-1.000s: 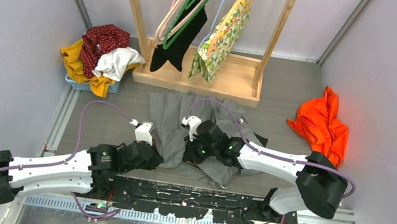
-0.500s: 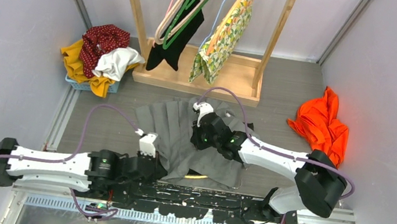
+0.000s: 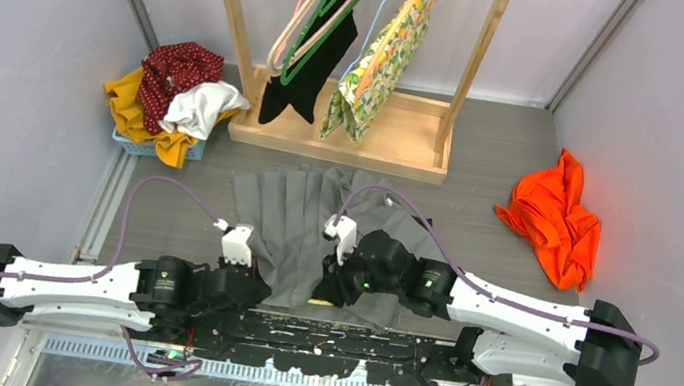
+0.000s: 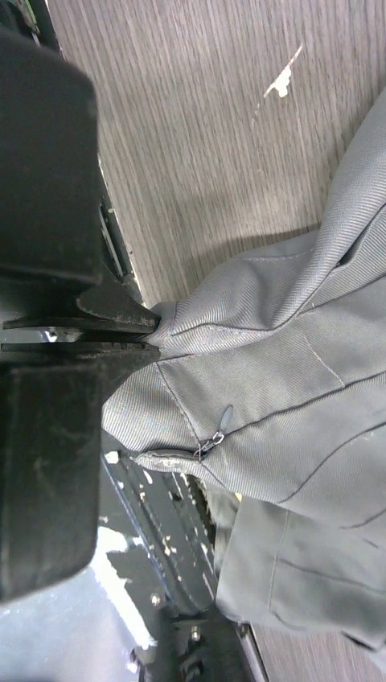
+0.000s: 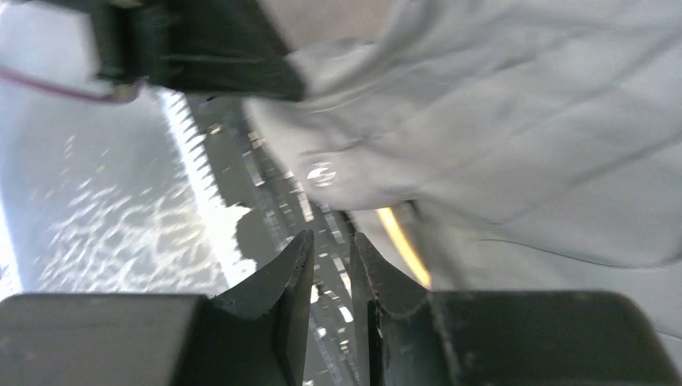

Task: Place the skirt on the hanger
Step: Hang the skirt on the hanger.

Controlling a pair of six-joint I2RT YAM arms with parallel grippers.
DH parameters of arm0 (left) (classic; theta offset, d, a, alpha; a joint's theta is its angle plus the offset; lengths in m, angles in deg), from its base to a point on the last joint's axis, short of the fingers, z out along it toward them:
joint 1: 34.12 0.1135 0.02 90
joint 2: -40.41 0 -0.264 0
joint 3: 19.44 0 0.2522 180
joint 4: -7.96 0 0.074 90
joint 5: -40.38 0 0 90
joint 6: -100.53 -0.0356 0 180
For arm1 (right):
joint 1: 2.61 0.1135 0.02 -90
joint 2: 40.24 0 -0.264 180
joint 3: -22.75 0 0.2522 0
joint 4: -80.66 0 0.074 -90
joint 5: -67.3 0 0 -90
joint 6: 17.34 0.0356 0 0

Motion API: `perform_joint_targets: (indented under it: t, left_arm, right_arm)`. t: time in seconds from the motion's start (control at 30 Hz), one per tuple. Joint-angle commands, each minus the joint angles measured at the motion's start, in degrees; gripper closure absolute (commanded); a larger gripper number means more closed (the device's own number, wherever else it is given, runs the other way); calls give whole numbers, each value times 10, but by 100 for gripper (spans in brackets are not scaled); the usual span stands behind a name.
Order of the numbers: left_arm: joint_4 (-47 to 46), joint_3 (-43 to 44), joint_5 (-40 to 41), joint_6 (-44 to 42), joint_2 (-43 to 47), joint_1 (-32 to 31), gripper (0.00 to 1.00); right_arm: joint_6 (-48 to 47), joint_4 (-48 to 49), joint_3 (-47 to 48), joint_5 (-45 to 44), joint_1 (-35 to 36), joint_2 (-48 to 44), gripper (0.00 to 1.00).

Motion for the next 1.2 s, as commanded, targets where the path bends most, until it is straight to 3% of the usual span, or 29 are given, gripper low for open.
perform_joint_targets:
  t: [0.0,0.27,0.4,0.5,0.53,0.57,0.87,1.17]
  left_arm:
    - [-15,24,20,-2,-16,0,100]
    - [8,29,29,1,1,0,100]
    - [10,31,30,2,4,0,100]
    - [8,31,27,2,1,0,100]
    - [8,32,26,2,1,0,100]
    - [9,32,26,2,-1,0,100]
    - [6,24,20,5,2,0,100]
    - [10,16,21,11,12,0,100]
  right_arm:
    - [-9,21,2,94,36,2,71]
    - [-1,84,0,119,87,104,66]
    - [-10,104,7,86,97,149,64]
    - [-26,102,23,32,97,177,54]
    - [-34,95,33,15,97,186,42]
    - [-38,93,38,2,97,193,40]
    - [-55,107,54,-56,73,198,39]
    - [-62,129,46,-26,47,179,41]
